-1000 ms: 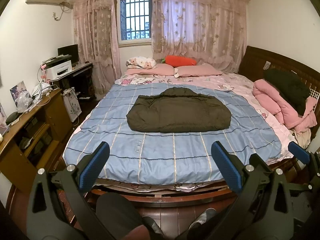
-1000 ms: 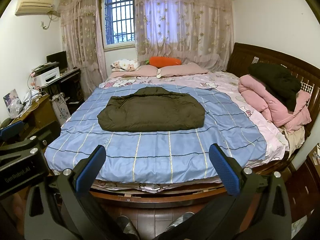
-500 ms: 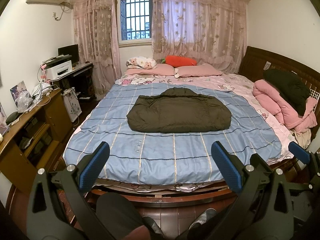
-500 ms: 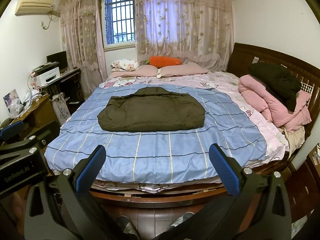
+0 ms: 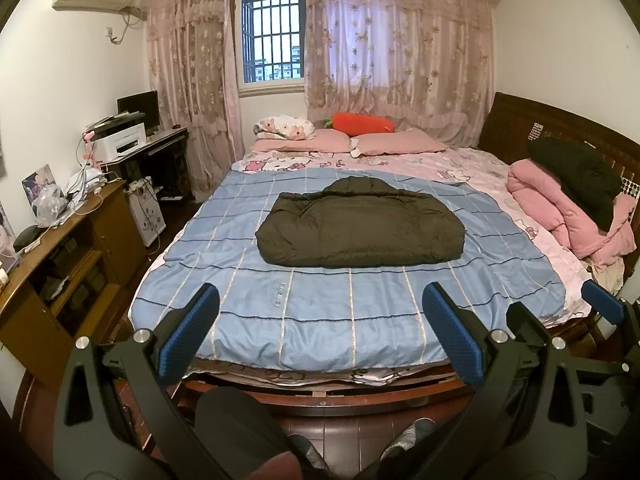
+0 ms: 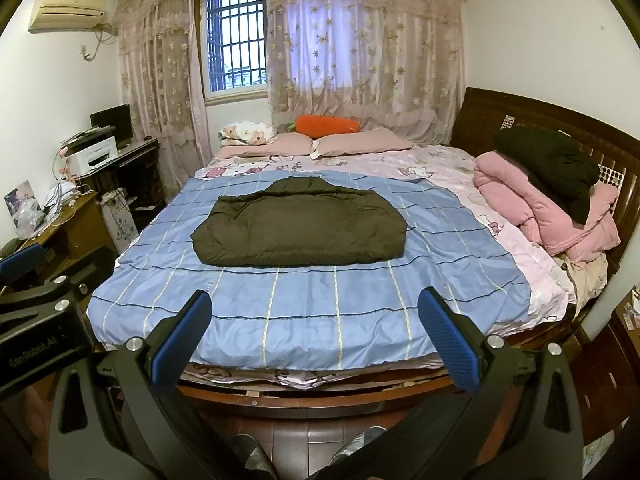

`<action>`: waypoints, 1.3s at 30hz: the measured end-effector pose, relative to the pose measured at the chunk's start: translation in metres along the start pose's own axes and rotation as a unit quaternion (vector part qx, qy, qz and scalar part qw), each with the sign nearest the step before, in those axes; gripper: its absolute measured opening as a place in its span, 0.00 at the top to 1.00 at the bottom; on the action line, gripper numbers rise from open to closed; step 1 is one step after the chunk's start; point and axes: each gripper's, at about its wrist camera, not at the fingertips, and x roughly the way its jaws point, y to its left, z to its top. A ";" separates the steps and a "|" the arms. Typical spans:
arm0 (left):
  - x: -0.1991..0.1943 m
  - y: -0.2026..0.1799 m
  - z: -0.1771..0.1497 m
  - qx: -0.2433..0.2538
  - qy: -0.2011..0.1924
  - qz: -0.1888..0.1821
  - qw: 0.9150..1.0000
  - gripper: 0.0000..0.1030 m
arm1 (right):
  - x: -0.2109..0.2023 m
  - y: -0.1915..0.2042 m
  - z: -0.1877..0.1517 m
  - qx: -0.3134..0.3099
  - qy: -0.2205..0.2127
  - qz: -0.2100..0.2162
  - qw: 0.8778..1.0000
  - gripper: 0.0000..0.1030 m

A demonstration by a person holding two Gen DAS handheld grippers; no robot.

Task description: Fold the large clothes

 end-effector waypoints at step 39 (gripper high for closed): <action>0.005 0.004 -0.014 0.012 0.008 0.003 1.000 0.02 | 0.004 -0.015 0.001 0.008 -0.001 -0.008 1.000 0.01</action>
